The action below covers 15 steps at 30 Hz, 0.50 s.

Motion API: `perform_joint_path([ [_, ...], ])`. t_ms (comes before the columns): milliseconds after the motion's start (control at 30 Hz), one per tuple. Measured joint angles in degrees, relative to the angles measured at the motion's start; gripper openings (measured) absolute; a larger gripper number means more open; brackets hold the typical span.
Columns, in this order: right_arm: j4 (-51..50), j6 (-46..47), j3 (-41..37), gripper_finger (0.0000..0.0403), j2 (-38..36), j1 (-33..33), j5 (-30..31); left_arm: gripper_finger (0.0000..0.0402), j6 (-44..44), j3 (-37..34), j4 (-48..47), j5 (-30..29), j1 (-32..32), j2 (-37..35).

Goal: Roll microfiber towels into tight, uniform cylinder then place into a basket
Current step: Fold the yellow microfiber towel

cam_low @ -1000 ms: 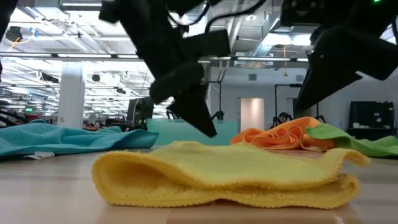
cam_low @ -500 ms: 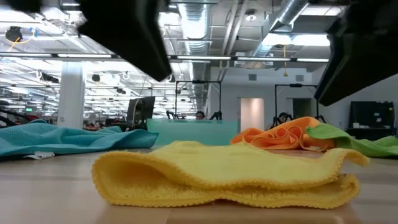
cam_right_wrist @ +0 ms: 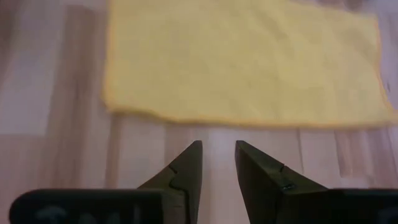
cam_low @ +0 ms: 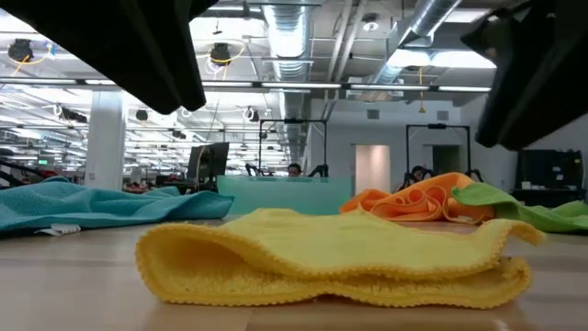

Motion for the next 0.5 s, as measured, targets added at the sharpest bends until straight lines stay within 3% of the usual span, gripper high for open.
perform_joint_path([
  [200,10.03,-11.16,0.0,0.014,0.0,0.13,-2.36,0.0161,-0.13,0.0,3.02,2.47,-0.31,0.02],
  [500,15.38,-19.2,0.0,0.021,0.0,0.19,-7.22,0.0159,10.75,-1.2,12.34,4.03,-1.84,5.04],
])
